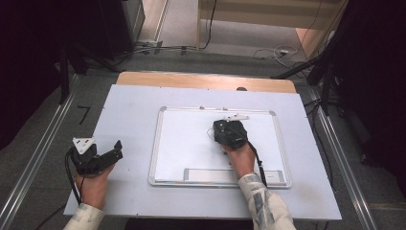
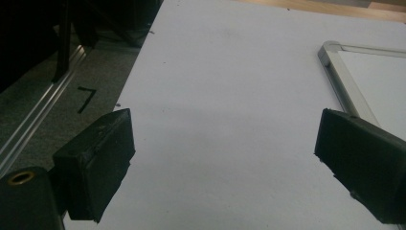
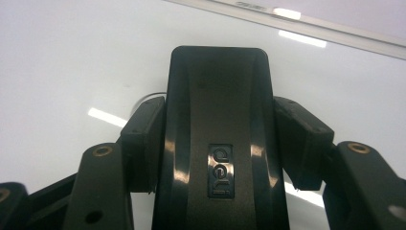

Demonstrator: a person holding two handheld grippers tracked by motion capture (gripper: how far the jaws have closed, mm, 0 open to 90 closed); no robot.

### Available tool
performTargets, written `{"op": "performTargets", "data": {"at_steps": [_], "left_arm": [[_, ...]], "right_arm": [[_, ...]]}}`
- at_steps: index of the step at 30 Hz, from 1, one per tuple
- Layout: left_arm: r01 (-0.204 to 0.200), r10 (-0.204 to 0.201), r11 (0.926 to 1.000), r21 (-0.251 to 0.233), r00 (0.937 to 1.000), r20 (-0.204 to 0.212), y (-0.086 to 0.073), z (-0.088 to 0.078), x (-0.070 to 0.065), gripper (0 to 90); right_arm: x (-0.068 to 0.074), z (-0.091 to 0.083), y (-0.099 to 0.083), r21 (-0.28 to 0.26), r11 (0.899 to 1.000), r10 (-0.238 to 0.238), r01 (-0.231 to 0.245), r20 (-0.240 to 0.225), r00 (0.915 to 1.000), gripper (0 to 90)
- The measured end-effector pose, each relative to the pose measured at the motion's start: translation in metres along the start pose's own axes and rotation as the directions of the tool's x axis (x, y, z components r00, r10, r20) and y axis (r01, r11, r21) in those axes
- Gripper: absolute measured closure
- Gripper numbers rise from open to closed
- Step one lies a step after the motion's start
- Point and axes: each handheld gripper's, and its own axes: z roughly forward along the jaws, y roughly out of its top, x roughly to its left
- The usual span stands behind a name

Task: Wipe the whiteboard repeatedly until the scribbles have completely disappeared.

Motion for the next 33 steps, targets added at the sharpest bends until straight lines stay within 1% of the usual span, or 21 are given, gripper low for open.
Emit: {"op": "performTargets", "data": {"at_steps": [4,5,6,7,8,9,12,15,16,18,19,20,22,23,28,29,30,31,32,33], "left_arm": [[0.0,0.0,1.0,0.001,1.0,0.0,0.0,0.0,0.0,6.9],[-0.004,0.004,1.0,0.003,1.0,0.001,0.0,0.0,0.0,6.9],[-0.005,0.005,1.0,0.004,1.0,0.001,0.0,0.0,0.0,6.9],[-0.008,0.008,0.9999,0.006,1.0,0.0,0.0,0.0,-0.001,6.9],[-0.008,0.008,1.0,0.005,1.0,0.001,0.0,0.0,-0.001,6.9],[-0.007,0.007,1.0,0.005,1.0,0.0,0.0,0.001,-0.002,6.9],[-0.008,0.008,1.0,0.003,1.0,0.003,0.001,0.001,-0.003,6.9],[-0.008,0.008,1.0,0.005,1.0,0.003,0.001,0.001,-0.003,6.9],[-0.008,0.008,1.0,0.005,1.0,0.004,0.0,0.001,-0.002,6.9],[-0.006,0.006,1.0,0.004,1.0,0.002,0.0,0.001,-0.002,6.9],[-0.006,0.006,1.0,0.005,1.0,0.004,0.0,0.001,-0.001,6.9],[-0.003,0.003,1.0,0.002,1.0,0.002,0.0,0.001,-0.001,6.9],[-0.001,0.001,1.0,0.003,1.0,0.004,0.0,0.001,0.0,6.9],[0.0,0.0,1.0,0.001,1.0,0.003,0.0,0.001,0.0,6.9],[-0.003,0.003,1.0,0.001,1.0,0.005,0.001,0.001,-0.001,6.9],[-0.004,0.004,1.0,0.001,1.0,0.005,0.001,0.001,-0.001,6.9],[-0.005,0.005,1.0,0.002,1.0,0.006,0.001,0.001,-0.001,6.9],[-0.006,0.006,1.0,0.002,1.0,0.007,0.001,0.001,-0.001,6.9],[-0.005,0.005,1.0,0.003,1.0,0.007,0.001,0.001,-0.001,6.9],[-0.007,0.007,1.0,0.004,1.0,0.006,0.0,0.001,-0.001,6.9]], "right_arm": [[-0.02,0.002,0.003,0.005,0.999,0.039,-0.039,0.035,0.9986,38.3],[-0.02,0.002,0.003,0.005,0.999,0.039,-0.039,0.035,0.9986,38.3],[-0.026,0.004,0.005,0.001,0.998,0.061,-0.061,0.045,0.9971,38.3],[-0.026,0.004,0.005,0.001,0.998,0.061,-0.061,0.045,0.9971,38.3],[-0.024,0.006,0.008,0.002,0.999,0.053,-0.054,0.064,0.9965,38.3],[-0.022,0.008,0.009,0.002,0.999,0.053,-0.053,0.067,0.9963,38.3],[-0.015,0.013,0.015,0.002,0.999,0.047,-0.047,0.063,0.9969,38.4],[-0.004,0.019,0.021,0.003,0.999,0.035,-0.035,0.052,0.998,38.3],[-0.004,0.019,0.021,0.003,0.999,0.035,-0.035,0.052,0.998,38.3],[0.004,0.022,0.024,0.002,1.0,0.023,-0.023,0.045,0.9987,38.3],[0.012,0.025,0.026,-0.001,1.0,0.011,-0.011,0.038,0.9992,38.3],[0.012,0.025,0.026,-0.001,1.0,0.011,-0.011,0.038,0.9992,38.3],[0.019,0.026,0.028,0.0,1.0,0.003,-0.003,0.03,0.9995,38.4],[0.025,0.027,0.028,-0.001,1.0,-0.004,0.004,0.022,0.9997,38.4],[0.04,0.026,0.027,-0.002,0.999,-0.037,0.037,-0.004,0.9993,38.3],[0.04,0.026,0.027,-0.002,0.999,-0.037,0.037,-0.004,0.9993,38.3],[0.046,0.024,0.025,-0.002,0.999,-0.053,0.053,-0.02,0.9984,38.3],[0.049,0.022,0.023,-0.003,0.998,-0.069,0.069,-0.027,0.9972,38.3],[0.049,0.022,0.023,-0.003,0.998,-0.069,0.069,-0.027,0.9972,38.3],[0.052,0.019,0.02,-0.001,0.996,-0.086,0.086,-0.041,0.9954,38.3]]}}
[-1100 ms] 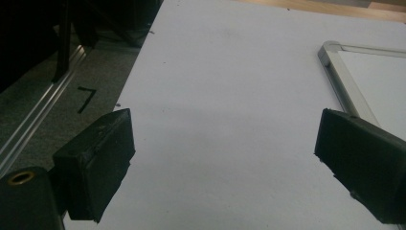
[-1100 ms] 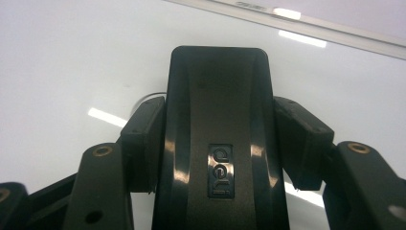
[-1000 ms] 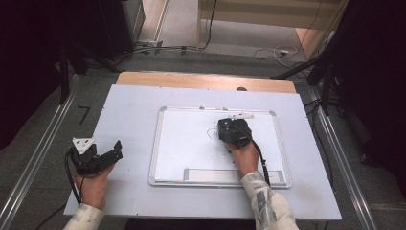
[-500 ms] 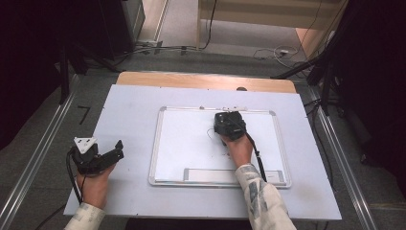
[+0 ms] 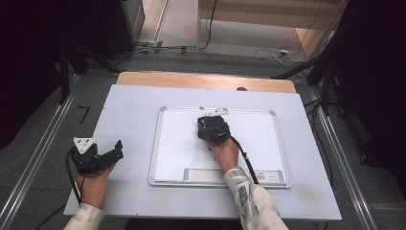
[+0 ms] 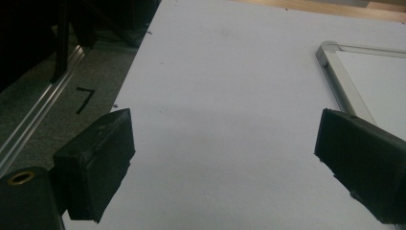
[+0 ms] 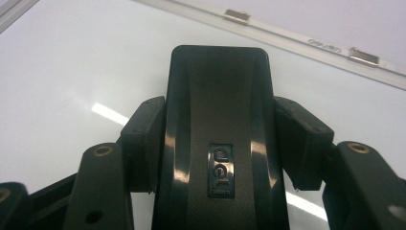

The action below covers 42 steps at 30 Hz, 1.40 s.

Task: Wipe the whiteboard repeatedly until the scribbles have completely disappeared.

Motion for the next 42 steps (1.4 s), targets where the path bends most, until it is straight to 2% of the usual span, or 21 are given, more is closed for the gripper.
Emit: {"op": "performTargets", "data": {"at_steps": [3,7,13,17,20,24,25,26,28,29,30,31,32,34,39,42], "left_arm": [[0.0,0.0,1.0,0.0,1.0,0.0,0.0,0.0,0.0,6.9],[-0.001,0.001,1.0,0.001,1.0,0.0,-0.001,0.0,0.0,6.9],[0.003,-0.003,1.0,-0.002,1.0,-0.004,-0.001,-0.002,0.001,6.9],[0.004,-0.004,1.0,-0.005,1.0,-0.006,0.0,-0.002,0.0,6.9],[0.002,-0.002,1.0,-0.008,1.0,-0.006,0.0,-0.002,-0.001,6.9],[-0.001,0.001,1.0,-0.003,1.0,-0.004,0.0,-0.001,0.0,6.9],[0.0,0.0,1.0,-0.001,1.0,-0.005,0.0,-0.001,0.0,6.9],[0.0,0.0,1.0,0.001,1.0,-0.004,0.0,-0.001,0.0,6.9],[0.001,-0.001,1.0,-0.002,1.0,-0.003,0.0,-0.001,0.0,6.9],[0.002,-0.002,1.0,-0.003,1.0,-0.002,0.0,-0.001,0.0,6.9],[0.003,-0.003,1.0,-0.004,1.0,0.0,0.0,-0.001,0.0,6.9],[0.001,-0.001,1.0,-0.003,1.0,-0.001,0.0,-0.001,0.0,6.9],[-0.001,0.001,1.0,-0.002,1.0,-0.001,0.0,-0.001,0.0,6.9],[0.002,-0.002,1.0,0.0,1.0,-0.002,0.0,0.0,-0.001,6.9],[-0.001,0.001,1.0,-0.008,1.0,0.003,0.0,-0.002,-0.002,6.9],[0.003,-0.003,1.0,-0.005,1.0,-0.003,0.0,-0.001,-0.002,6.9]], "right_arm": [[-0.001,-0.006,-0.006,0.007,1.0,-0.012,0.012,-0.008,0.9999,38.3],[-0.016,-0.011,-0.011,0.017,1.0,0.008,-0.008,0.008,0.9999,38.3],[-0.047,-0.012,-0.012,0.017,0.997,0.071,-0.072,0.052,0.9961,38.4],[-0.054,-0.005,-0.006,0.011,0.995,0.094,-0.095,0.073,0.9929,38.4],[-0.05,0.001,0.001,0.015,0.996,0.092,-0.093,0.085,0.9922,38.3],[-0.043,0.003,0.004,0.01,0.996,0.085,-0.086,0.079,0.9933,38.3],[-0.035,0.004,0.004,0.008,0.997,0.072,-0.073,0.068,0.9951,38.3],[-0.035,0.004,0.004,0.008,0.997,0.072,-0.073,0.068,0.9951,38.3],[-0.022,0.002,0.002,0.01,0.999,0.05,-0.05,0.043,0.9979,38.3],[-0.022,0.002,0.002,0.01,0.999,0.05,-0.05,0.043,0.9979,38.3],[-0.011,-0.002,-0.002,0.012,1.0,0.022,-0.023,0.021,0.9995,38.3],[-0.011,-0.002,-0.002,0.012,1.0,0.022,-0.023,0.021,0.9995,38.3],[0.0,-0.007,-0.007,0.013,1.0,-0.002,0.002,0.005,1.0,38.3],[0.008,-0.013,-0.013,0.012,1.0,-0.022,0.022,-0.011,0.9997,38.3],[0.011,-0.024,-0.026,0.013,0.999,-0.043,0.043,-0.031,0.9986,38.3],[0.003,-0.031,-0.033,0.016,0.999,-0.038,0.039,-0.027,0.9989,38.3]]}}
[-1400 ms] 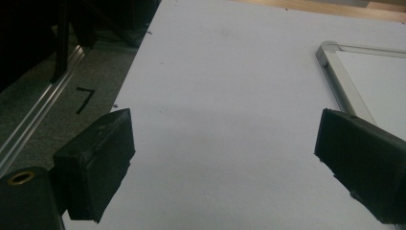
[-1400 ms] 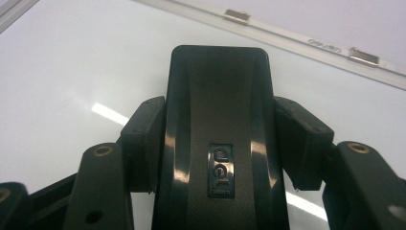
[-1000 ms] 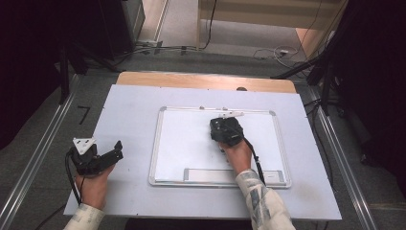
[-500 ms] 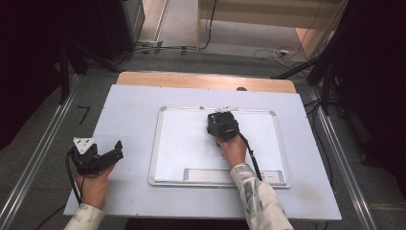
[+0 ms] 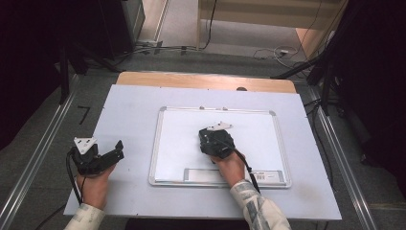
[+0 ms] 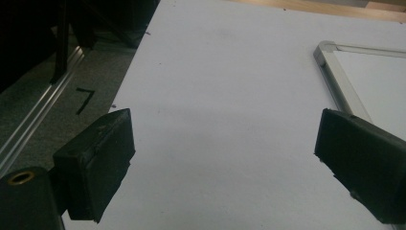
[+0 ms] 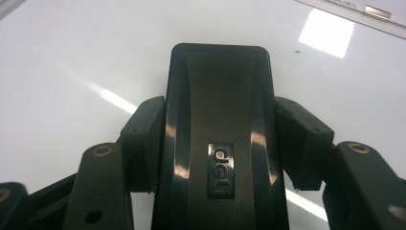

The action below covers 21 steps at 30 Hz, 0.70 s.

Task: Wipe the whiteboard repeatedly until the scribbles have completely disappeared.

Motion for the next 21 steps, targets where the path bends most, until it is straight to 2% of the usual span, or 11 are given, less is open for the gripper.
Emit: {"op": "performTargets", "data": {"at_steps": [1,6,8,11,15,18,21], "left_arm": [[0.0,0.0,1.0,0.0,1.0,0.0,0.0,0.0,0.0,6.9],[0.002,-0.002,1.0,0.0,1.0,0.001,0.0,-0.001,0.002,6.9],[0.005,-0.005,1.0,0.004,1.0,-0.002,0.0,-0.001,0.002,6.9],[0.003,-0.003,1.0,0.003,1.0,-0.003,-0.001,0.0,0.001,6.9],[-0.001,0.001,1.0,0.005,1.0,-0.003,-0.001,0.001,0.0,6.9],[-0.001,0.001,1.0,0.005,1.0,-0.006,-0.001,0.0,0.001,6.9],[0.001,-0.001,1.0,0.004,1.0,-0.007,-0.001,0.001,0.001,6.9]], "right_arm": [[0.0,0.0,0.0,0.0,1.0,0.0,0.0,0.0,1.0,38.3],[-0.026,-0.004,-0.006,0.001,0.999,0.044,-0.044,0.033,0.9985,38.3],[-0.031,-0.005,-0.006,0.003,0.999,0.051,-0.052,0.042,0.9978,38.3],[-0.046,-0.005,-0.007,0.002,0.997,0.075,-0.075,0.066,0.995,38.3],[-0.056,-0.004,-0.006,-0.002,0.996,0.094,-0.094,0.08,0.9923,38.4],[-0.072,0.001,-0.002,-0.006,0.992,0.129,-0.129,0.111,0.9854,38.3],[-0.077,0.005,0.003,-0.007,0.989,0.145,-0.145,0.125,0.9815,38.4]]}}
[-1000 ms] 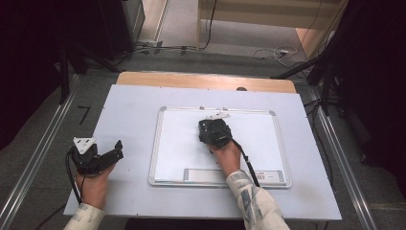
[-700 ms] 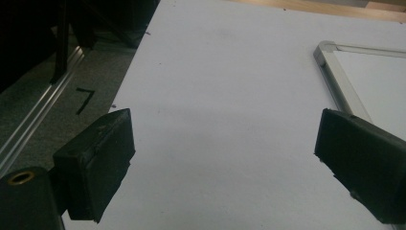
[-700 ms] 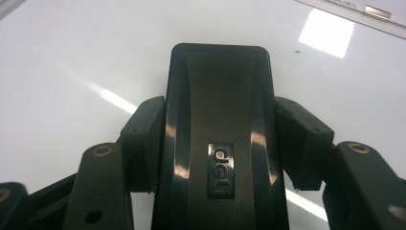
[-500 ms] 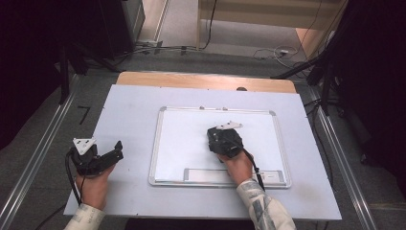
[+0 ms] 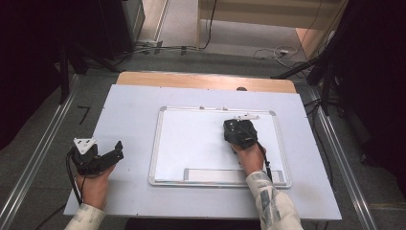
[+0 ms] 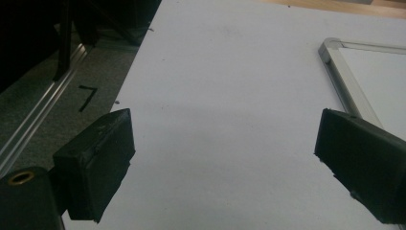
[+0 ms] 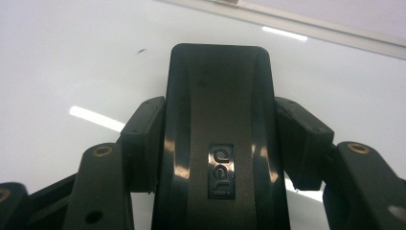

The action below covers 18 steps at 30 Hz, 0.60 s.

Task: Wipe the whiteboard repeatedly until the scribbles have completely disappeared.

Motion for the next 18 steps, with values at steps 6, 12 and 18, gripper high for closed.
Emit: {"op": "performTargets", "data": {"at_steps": [6,12,18], "left_arm": [[-0.006,0.006,1.0,0.007,1.0,0.002,0.0,0.001,-0.002,6.9],[-0.004,0.004,1.0,0.005,1.0,0.008,0.0,0.002,-0.001,6.9],[0.004,-0.004,1.0,0.004,1.0,0.007,0.0,0.001,0.001,6.9]], "right_arm": [[0.008,0.019,0.022,0.0,1.0,0.014,-0.014,0.024,0.9996,38.4],[0.031,0.027,0.032,-0.001,1.0,-0.009,0.009,0.0,1.0,38.3],[0.056,0.031,0.037,0.0,0.998,-0.063,0.063,-0.025,0.9977,38.3]]}}
